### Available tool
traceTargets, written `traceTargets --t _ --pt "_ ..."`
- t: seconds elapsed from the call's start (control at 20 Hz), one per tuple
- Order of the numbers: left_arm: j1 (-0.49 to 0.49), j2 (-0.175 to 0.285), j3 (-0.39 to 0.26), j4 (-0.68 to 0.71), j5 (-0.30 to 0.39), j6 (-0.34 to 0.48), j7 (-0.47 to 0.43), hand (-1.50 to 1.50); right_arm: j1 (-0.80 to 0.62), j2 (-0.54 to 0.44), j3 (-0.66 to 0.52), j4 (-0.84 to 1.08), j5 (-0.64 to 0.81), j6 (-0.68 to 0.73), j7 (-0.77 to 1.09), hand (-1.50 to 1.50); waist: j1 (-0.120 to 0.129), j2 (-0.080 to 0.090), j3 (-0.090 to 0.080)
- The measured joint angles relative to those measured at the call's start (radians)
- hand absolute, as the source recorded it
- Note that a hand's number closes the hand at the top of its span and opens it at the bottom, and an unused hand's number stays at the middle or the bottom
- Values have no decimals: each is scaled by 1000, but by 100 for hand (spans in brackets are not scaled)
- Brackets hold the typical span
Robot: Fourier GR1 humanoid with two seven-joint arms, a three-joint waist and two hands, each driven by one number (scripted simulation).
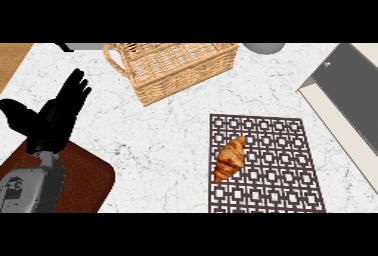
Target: Pick the tomato from the placemat and place it in the tiered shelf
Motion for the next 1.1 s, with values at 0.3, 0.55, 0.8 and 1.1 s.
traceTargets --t 0.3,0.55,0.8,1.1 --pt "-12 9 17 6 17 -16 6 0 -37 -47 -6 167 -31 -142 -139 -150 1 0 0" --pt "3 -7 5 -12 0 2 14 0 -55 -175 -51 296 -134 -93 -163 -150 -1 -2 -1" --pt "1 5 17 0 6 -11 6 0 -25 -309 -126 425 -272 98 -103 -150 -11 -3 -1" --pt "14 6 23 10 7 -20 -10 0 104 -479 -261 637 -368 266 -192 -150 -19 -3 0"
